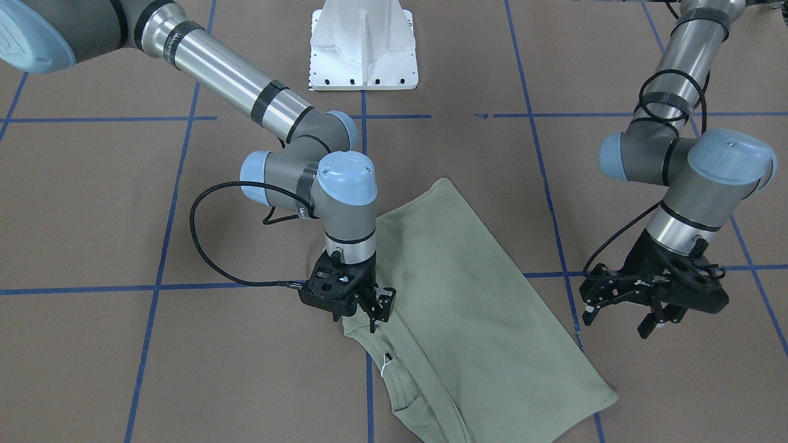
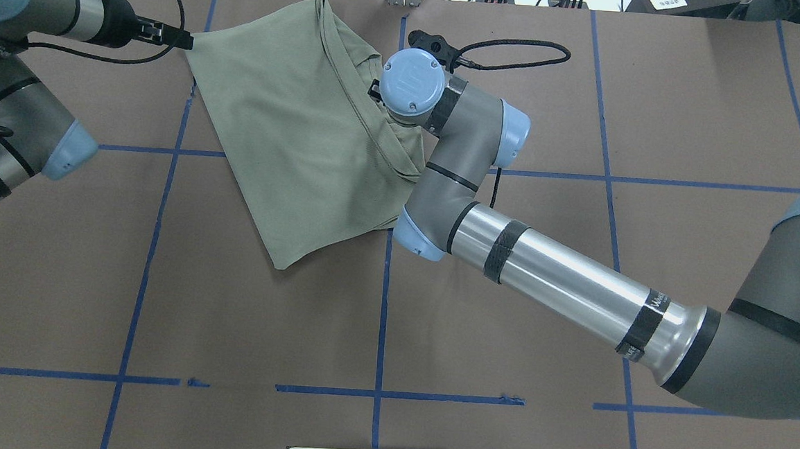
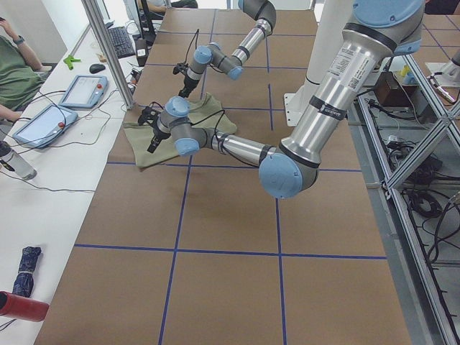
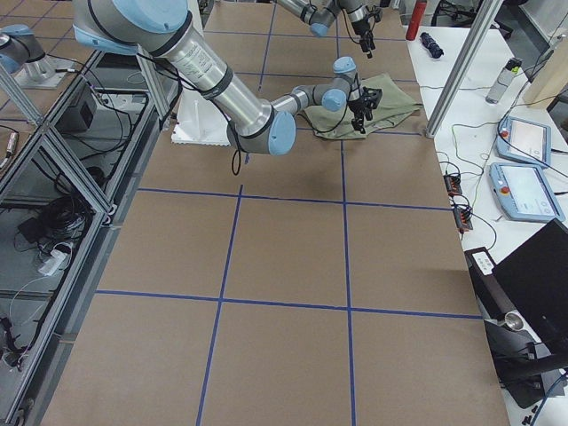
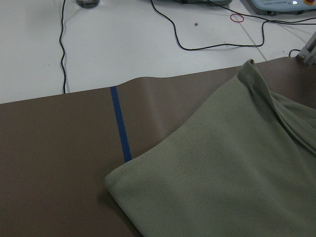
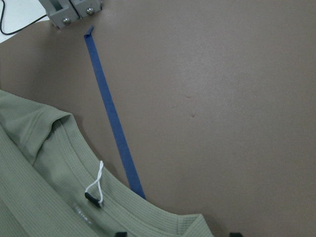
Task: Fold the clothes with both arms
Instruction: 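Reach the right gripper to the collar edge of the folded shirt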
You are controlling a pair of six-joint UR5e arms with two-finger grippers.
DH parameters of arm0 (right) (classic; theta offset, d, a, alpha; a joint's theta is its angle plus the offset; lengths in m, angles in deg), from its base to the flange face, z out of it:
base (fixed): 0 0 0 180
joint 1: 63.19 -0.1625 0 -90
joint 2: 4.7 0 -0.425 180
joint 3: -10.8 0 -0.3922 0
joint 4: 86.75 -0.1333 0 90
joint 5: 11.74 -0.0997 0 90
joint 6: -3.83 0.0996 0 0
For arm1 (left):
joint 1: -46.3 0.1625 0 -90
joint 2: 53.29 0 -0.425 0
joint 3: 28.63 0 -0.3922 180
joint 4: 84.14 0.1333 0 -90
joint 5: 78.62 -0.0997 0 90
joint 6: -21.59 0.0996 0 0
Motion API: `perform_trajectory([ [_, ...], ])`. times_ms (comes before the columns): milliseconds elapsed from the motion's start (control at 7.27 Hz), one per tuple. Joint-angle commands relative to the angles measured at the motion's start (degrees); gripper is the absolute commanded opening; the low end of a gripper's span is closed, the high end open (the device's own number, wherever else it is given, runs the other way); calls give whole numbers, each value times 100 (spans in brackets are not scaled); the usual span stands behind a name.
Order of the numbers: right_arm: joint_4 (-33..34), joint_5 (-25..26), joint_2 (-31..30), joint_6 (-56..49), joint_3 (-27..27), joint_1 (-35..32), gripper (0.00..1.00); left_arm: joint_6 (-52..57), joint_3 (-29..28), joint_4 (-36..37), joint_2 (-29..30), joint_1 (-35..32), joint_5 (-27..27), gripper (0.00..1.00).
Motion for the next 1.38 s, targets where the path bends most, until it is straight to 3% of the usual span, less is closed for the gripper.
perform_trajectory([
  [0, 2, 145, 5, -87, 133, 52, 72, -6, -6, -3, -4, 9, 0, 100],
  [275, 2, 163, -4, -105, 142, 69, 64, 3, -6, -3, -4, 9, 0, 100],
  [413, 2, 163, -13, -105, 142, 78, 50, 3, -6, -3, -4, 17, 0, 100],
  [550, 2, 163, -13, -148, 142, 87, 14, -6, -6, -3, -4, 17, 0, 100],
  [688, 2, 163, -13, -297, 142, 113, 0, 3, -6, -3, -4, 17, 0, 100],
  [963, 20, 180, 13, -568, 55, 105, 0, -6, 3, -3, -4, 17, 0, 100],
  [1100, 63, 146, -38, -597, -216, 96, 0, -6, 3, -3, -4, 17, 0, 100],
  [1238, 281, 128, -457, -597, -897, 105, 0, -6, 3, -3, -13, 17, 0, 100],
])
